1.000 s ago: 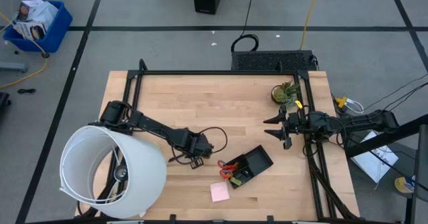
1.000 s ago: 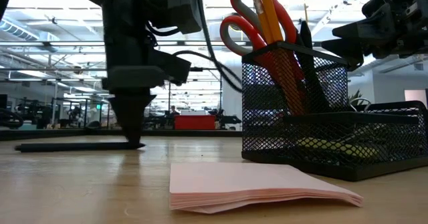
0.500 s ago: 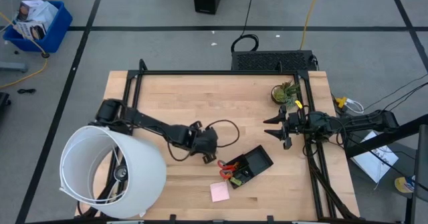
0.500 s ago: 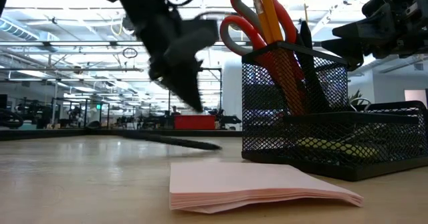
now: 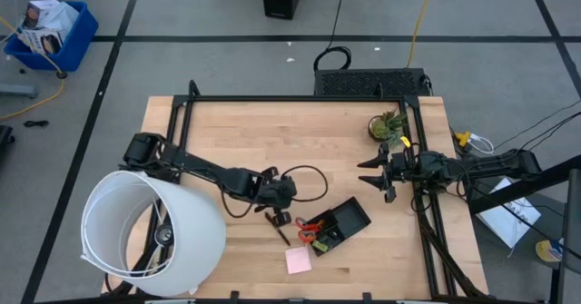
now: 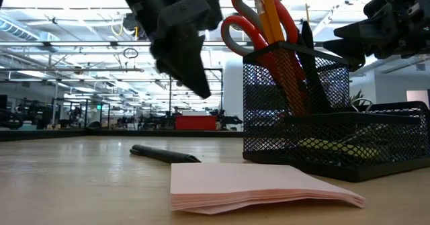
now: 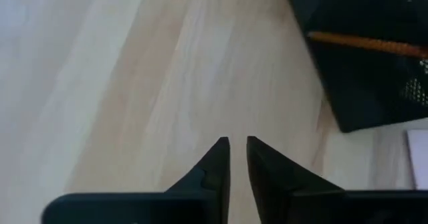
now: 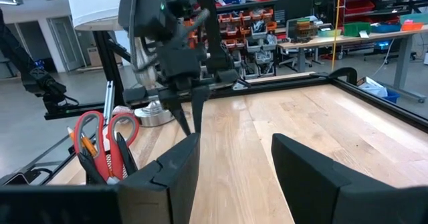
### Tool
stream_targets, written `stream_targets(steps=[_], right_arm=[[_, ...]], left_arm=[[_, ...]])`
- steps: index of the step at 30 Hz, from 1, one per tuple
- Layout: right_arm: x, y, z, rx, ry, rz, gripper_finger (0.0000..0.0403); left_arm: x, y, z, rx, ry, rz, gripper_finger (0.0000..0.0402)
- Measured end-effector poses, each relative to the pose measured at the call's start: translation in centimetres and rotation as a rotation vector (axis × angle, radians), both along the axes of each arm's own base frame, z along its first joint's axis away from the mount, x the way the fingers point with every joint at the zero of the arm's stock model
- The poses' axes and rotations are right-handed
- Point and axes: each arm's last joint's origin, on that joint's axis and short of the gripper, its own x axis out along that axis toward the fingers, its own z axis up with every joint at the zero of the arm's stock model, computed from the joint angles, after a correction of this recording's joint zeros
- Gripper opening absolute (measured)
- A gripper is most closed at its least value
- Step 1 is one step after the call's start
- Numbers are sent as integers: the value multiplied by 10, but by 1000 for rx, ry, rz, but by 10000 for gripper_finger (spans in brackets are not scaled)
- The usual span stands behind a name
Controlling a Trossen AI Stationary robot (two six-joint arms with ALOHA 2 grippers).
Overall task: Pick and place office supplies into organizer
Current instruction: Put the black pen into the black desk organizer
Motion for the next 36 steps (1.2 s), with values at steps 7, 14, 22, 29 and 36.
stream_targets(steps=[7, 14, 22, 29, 36], right_arm=[[0, 0, 0, 0, -2, -1, 183], [0, 0, 0, 0, -2, -1, 183], [0, 0, 0, 0, -2, 0, 183], [0, 0, 0, 0, -2, 0, 183], [0, 0, 0, 0, -2, 0, 183]], left_arm=[[-17, -22, -7, 14, 136, -62, 81], [-28, -50, -7, 198, 166, -396, 113], [-36, -47, -11, 283, 281, -616, 173], [-26, -37, -8, 312, 217, -751, 177], [-19, -6, -23, 175, 157, -766, 177]])
